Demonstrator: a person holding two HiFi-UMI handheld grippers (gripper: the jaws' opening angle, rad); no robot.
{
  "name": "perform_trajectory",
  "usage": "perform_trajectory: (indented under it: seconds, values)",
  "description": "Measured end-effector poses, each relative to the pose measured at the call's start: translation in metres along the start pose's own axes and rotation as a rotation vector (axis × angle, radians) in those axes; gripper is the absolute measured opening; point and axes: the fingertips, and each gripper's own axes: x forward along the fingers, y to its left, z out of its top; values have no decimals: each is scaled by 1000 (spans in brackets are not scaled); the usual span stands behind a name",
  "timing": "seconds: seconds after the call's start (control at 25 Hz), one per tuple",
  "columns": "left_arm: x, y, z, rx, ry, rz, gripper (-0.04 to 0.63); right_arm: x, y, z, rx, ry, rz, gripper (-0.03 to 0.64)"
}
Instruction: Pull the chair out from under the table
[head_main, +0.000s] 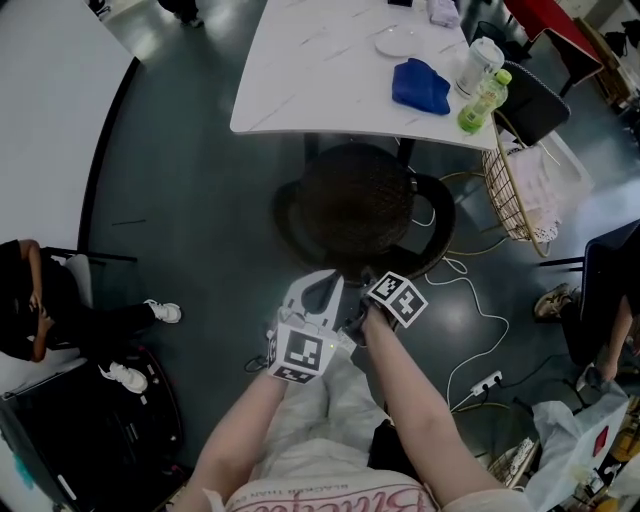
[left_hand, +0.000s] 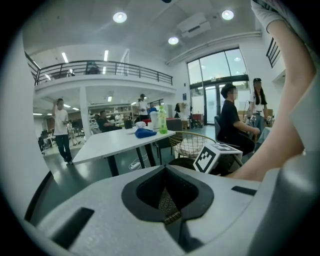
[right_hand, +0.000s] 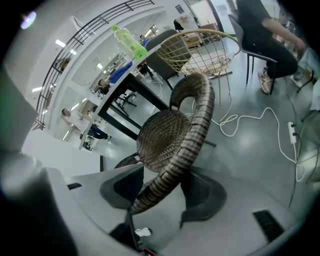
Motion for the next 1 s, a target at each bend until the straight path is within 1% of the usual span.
perform_trajectory:
  seconds: [0.16, 0.24, 0.28, 0.36, 0.44, 0.52, 0.8, 1.0]
  values:
    - [3, 4, -5, -22, 17, 2, 2, 20, -8, 1, -5, 29, -59, 215]
    - [2, 6, -10, -59, 30, 0, 2, 27, -14, 0, -1, 45, -88, 215]
    - [0, 7, -11, -78, 35, 2, 2, 28, -18, 0, 16, 50, -102, 207]
    - [-3, 6, -14, -97, 40, 9, 2, 26, -25, 1, 78, 44, -130, 157]
    - [-6, 3, -16, -99, 43, 11, 2, 24, -27, 1, 115, 33, -160, 118]
    - [-9, 0, -17, -96, 42, 10, 2, 21, -28, -1, 124, 26, -182, 106]
    - [-18, -17, -15, -107, 19, -15, 2, -5, -53, -26, 118, 40, -213, 103]
    - [-32, -34, -17, -91, 3, -55, 2, -27, -69, -55, 163, 36, -218, 103]
